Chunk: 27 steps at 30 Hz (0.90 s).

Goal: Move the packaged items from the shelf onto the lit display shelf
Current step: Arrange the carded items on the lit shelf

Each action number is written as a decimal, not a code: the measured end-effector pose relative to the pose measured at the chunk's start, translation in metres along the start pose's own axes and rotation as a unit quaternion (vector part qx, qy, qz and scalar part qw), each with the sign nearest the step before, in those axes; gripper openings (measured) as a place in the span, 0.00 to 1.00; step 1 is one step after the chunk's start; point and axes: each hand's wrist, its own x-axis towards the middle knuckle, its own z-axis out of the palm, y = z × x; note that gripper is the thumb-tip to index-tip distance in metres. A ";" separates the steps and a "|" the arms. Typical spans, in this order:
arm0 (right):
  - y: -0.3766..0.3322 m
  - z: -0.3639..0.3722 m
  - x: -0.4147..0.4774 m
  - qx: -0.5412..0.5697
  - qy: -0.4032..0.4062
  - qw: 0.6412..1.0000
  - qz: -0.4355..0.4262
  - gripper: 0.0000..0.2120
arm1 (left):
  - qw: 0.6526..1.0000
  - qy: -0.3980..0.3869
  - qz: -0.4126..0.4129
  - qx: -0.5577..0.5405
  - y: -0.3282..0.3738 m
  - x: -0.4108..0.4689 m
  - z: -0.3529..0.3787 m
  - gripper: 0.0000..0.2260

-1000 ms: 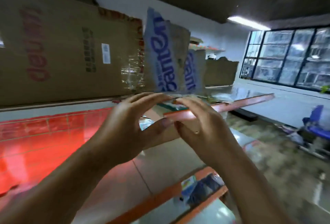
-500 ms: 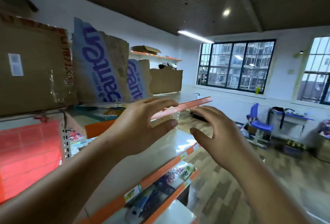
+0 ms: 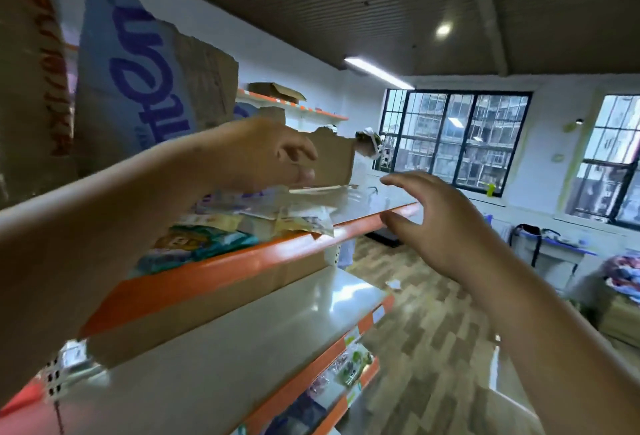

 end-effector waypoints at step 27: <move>0.087 0.111 0.212 0.003 -0.113 0.993 -0.042 0.16 | 0.964 -0.223 -0.124 0.082 -0.048 0.134 0.039 0.17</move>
